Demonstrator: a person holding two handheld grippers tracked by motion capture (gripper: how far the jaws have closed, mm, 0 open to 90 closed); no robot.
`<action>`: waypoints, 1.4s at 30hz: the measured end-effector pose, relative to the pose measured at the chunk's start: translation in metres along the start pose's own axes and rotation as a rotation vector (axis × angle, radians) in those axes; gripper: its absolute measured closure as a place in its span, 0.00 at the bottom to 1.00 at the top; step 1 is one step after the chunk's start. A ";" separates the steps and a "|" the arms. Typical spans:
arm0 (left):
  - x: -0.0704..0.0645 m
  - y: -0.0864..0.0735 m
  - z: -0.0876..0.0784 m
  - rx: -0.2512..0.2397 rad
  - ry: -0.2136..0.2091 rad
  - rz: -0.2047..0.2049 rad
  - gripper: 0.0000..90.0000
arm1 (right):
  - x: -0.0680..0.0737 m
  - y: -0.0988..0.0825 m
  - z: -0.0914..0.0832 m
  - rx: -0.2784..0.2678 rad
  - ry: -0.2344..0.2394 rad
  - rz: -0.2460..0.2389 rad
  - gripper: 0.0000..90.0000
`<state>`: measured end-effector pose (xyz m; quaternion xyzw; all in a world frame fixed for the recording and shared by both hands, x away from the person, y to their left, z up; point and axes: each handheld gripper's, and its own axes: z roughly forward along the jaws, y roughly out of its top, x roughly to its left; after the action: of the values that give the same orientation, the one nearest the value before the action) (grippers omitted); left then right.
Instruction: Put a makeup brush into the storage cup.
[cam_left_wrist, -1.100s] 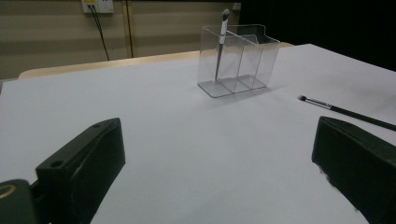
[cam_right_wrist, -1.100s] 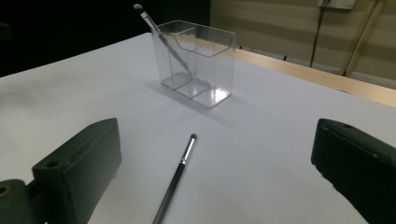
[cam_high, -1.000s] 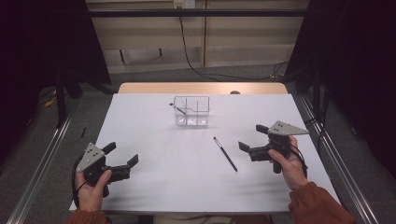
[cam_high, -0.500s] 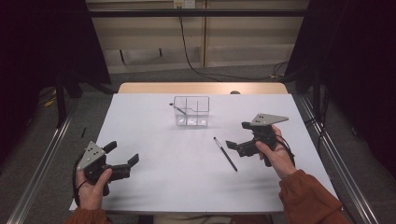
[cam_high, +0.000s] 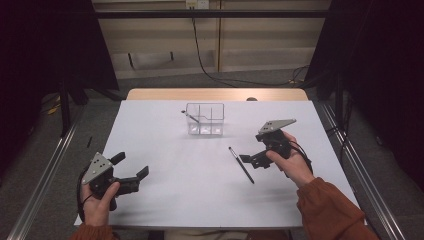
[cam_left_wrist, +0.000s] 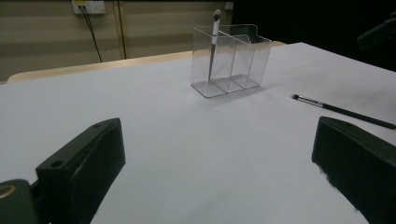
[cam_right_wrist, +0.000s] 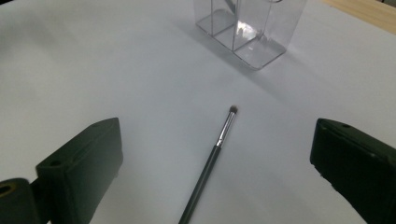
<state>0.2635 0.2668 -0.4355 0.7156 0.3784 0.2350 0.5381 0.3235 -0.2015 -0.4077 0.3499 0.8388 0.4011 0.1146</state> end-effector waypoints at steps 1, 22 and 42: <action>0.000 0.000 0.000 -0.001 0.001 -0.002 0.03 | -0.001 0.001 0.001 0.018 0.012 0.006 0.02; 0.001 -0.001 0.000 0.003 0.016 0.003 0.03 | 0.000 0.013 0.031 0.488 0.108 -0.023 0.12; 0.004 -0.001 -0.001 0.009 0.027 0.004 0.03 | -0.006 0.012 0.056 0.658 0.125 0.106 0.46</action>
<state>0.2648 0.2703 -0.4366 0.7156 0.3851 0.2442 0.5292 0.3603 -0.1678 -0.4357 0.3861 0.9092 0.1351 -0.0768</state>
